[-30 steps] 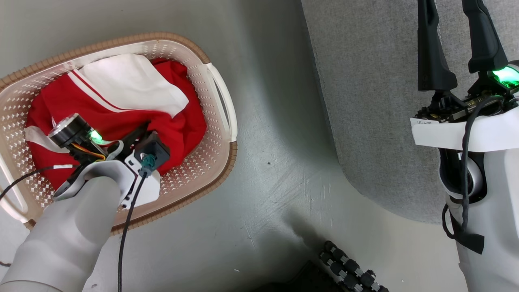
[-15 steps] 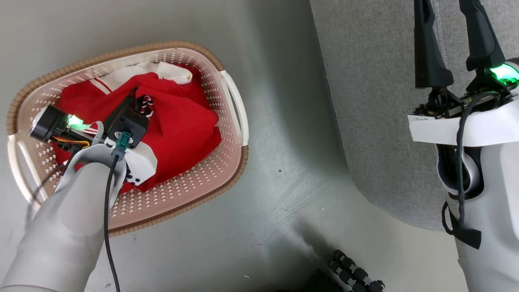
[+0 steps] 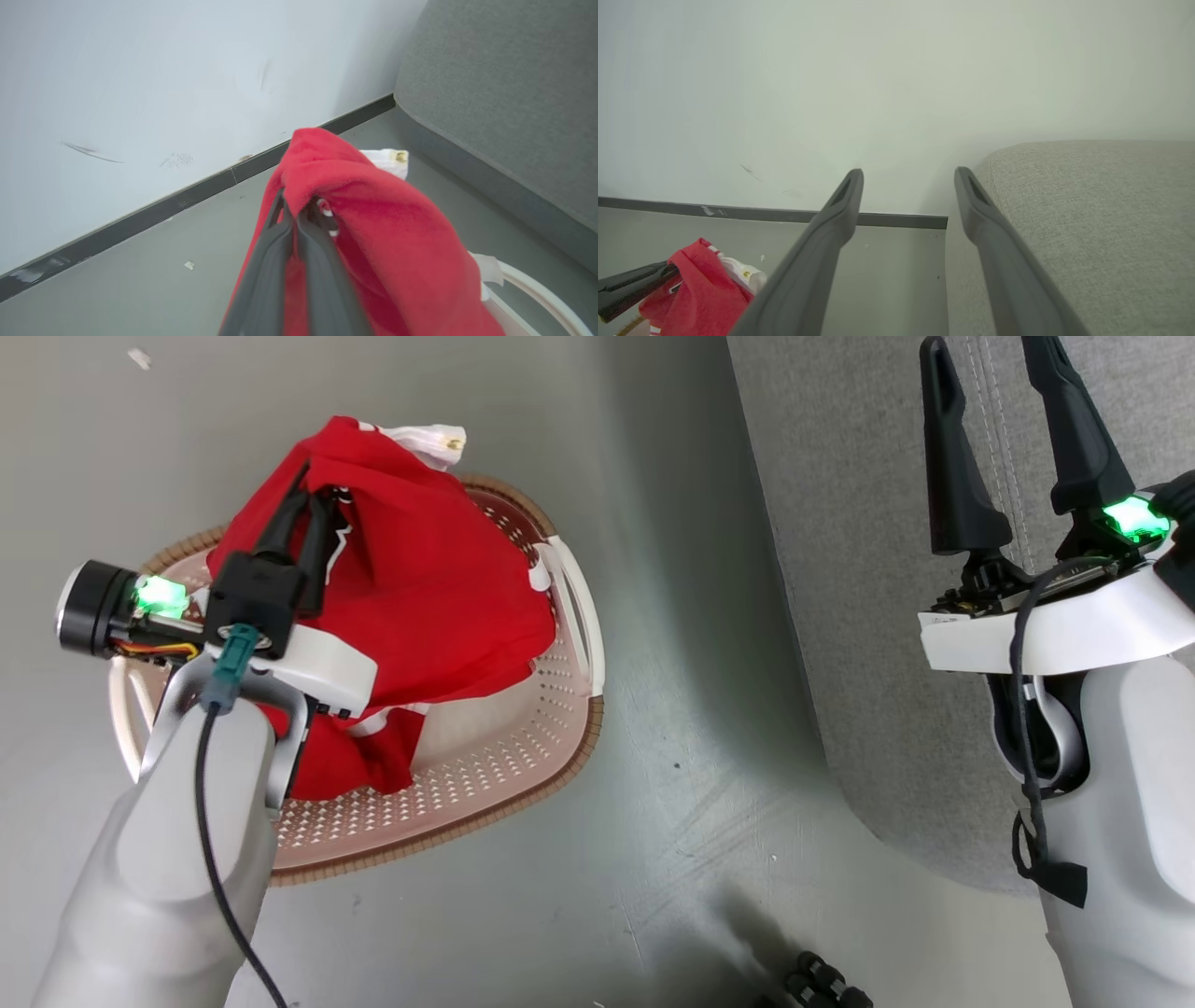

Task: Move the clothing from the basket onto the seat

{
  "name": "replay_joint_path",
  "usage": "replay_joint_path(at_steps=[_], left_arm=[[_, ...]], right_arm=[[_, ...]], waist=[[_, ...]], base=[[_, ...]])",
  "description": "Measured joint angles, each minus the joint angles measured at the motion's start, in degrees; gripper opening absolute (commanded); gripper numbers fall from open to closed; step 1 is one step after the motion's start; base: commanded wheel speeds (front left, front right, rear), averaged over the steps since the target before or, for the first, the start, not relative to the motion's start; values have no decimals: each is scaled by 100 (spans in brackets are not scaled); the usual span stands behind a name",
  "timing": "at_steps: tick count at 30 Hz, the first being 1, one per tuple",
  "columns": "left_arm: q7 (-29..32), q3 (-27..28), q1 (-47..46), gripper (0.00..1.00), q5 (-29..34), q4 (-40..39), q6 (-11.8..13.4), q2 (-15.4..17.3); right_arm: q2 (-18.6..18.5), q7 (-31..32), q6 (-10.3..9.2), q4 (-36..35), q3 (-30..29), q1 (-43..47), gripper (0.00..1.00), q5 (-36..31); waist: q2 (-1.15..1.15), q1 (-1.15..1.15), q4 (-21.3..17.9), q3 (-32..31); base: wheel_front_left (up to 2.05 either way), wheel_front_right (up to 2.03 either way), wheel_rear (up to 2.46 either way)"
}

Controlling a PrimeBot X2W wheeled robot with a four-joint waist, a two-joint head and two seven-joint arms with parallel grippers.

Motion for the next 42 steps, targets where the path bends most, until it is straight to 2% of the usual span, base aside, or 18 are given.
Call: replay_joint_path(at_steps=[15, 31, 42], left_arm=[[0, 832, 1062, 0, -723, -1269, 148, 88], [-16, 1187, 2026, 0, -1125, -1963, 133, 35], [-16, 1170, 2702, 0, -1199, -2163, 83, 76]], right_arm=[[-8, 0, 0, 397, 51, 250, 100, -350], [-11, 0, 0, 751, 45, 1040, 100, -532], [-11, 0, 0, 913, 97, 1594, 100, -749]], waist=[[0, 0, 397, -868], [0, 0, 812, -2014], [0, 0, 1065, -2816]], base=[[0, 0, 0], [0, 0, 0], [0, 0, 0]])
